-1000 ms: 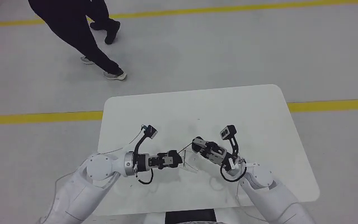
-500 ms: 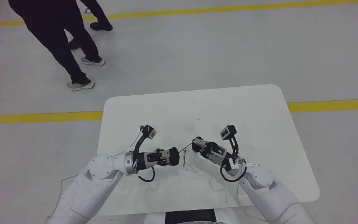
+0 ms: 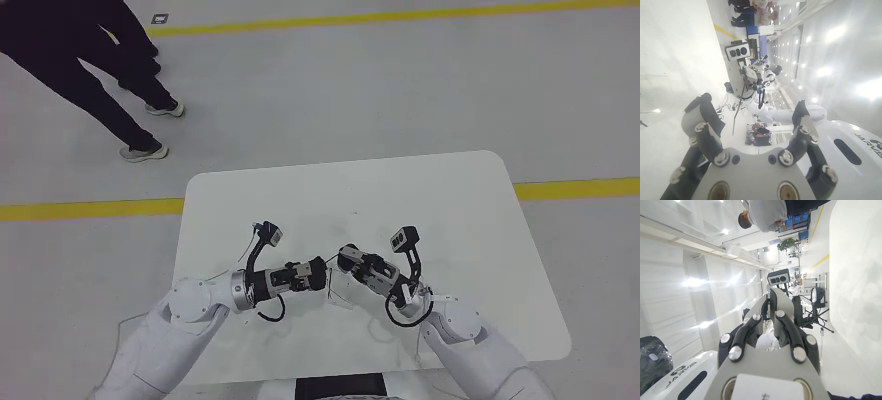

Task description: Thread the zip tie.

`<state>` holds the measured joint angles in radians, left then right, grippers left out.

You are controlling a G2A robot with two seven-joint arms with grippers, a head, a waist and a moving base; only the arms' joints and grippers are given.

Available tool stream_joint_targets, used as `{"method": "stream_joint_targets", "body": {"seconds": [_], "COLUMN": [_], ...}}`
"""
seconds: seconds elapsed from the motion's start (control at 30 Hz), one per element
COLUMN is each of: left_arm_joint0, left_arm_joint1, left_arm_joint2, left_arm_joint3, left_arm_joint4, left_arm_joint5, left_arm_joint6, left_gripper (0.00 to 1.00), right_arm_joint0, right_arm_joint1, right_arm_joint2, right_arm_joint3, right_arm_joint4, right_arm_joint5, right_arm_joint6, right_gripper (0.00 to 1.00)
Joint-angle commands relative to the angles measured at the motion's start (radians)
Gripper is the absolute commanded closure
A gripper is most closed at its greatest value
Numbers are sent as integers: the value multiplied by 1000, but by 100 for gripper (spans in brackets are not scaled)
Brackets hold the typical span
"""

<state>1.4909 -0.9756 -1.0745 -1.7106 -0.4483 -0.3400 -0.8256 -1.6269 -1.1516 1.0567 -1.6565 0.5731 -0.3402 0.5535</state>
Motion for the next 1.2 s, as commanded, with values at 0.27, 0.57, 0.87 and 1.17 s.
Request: {"method": "stream_joint_targets", "body": {"seconds": [0.27, 0.57, 0.87, 1.17], "left_arm_joint0": [18, 20, 20, 18], "left_arm_joint1": [-41, -44, -47, -51], "left_arm_joint2": [-30, -34, -28, -25], "left_arm_joint3": [15, 14, 16, 27], "left_arm_joint4": [13, 14, 33, 43], "left_arm_joint5": [0, 0, 0, 0], "left_arm_joint6": [42, 38, 87, 99], "left_gripper": [0, 0, 0, 0], "right_arm_joint0": [-29, -29, -34, -38], "right_arm_joint1": [-29, -33, -43, -56], "right_arm_joint2": [3, 8, -8, -12], "right_arm_joint3": [-12, -9, -22, -21], "right_arm_joint4": [-26, -48, -53, -38], "right_arm_joint5": [0, 0, 0, 0], "right_arm_joint6": [-68, -76, -127, -128], "right_gripper": [100, 100, 100, 100]}}
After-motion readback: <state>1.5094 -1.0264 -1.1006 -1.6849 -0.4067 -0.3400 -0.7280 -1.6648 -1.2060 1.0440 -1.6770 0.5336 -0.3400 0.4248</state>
